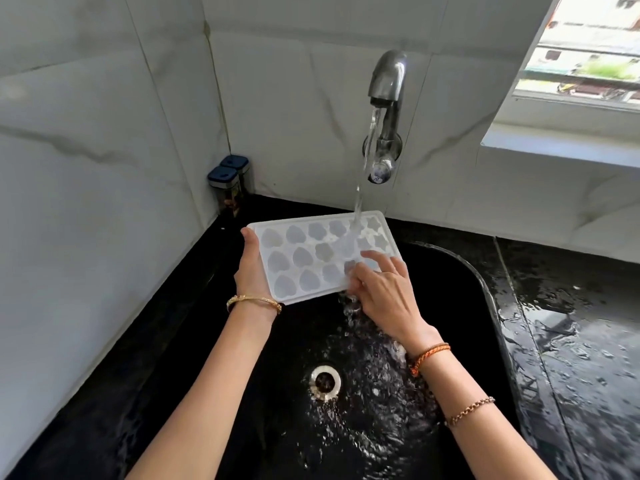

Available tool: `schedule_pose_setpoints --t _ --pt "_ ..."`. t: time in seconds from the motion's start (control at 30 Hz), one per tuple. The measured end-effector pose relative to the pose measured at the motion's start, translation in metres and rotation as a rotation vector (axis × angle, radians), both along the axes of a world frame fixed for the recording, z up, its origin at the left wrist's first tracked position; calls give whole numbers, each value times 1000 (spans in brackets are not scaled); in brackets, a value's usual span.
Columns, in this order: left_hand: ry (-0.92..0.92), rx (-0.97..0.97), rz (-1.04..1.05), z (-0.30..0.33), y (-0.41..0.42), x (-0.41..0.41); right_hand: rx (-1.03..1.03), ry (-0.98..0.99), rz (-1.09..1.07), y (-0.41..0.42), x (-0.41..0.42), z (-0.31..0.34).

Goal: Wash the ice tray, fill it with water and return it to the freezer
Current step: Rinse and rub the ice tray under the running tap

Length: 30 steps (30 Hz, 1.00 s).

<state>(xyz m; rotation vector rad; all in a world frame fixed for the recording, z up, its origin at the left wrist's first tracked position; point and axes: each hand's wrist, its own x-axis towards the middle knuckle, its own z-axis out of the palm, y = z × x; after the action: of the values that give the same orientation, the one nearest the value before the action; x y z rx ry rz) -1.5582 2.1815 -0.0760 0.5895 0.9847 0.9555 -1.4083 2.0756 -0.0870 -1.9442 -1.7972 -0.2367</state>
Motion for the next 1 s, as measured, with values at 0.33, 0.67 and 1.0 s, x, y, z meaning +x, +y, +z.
schedule_pose_setpoints --t 0.33,0.67,1.0 --pt "-16 3 3 3 1 3 60 144 -22 5 -9 5" --pt "-67 8 -14 9 -2 21 27 140 34 2 -18 -2" --pt "-86 -14 21 15 -6 39 130 119 -134 5 10 13"
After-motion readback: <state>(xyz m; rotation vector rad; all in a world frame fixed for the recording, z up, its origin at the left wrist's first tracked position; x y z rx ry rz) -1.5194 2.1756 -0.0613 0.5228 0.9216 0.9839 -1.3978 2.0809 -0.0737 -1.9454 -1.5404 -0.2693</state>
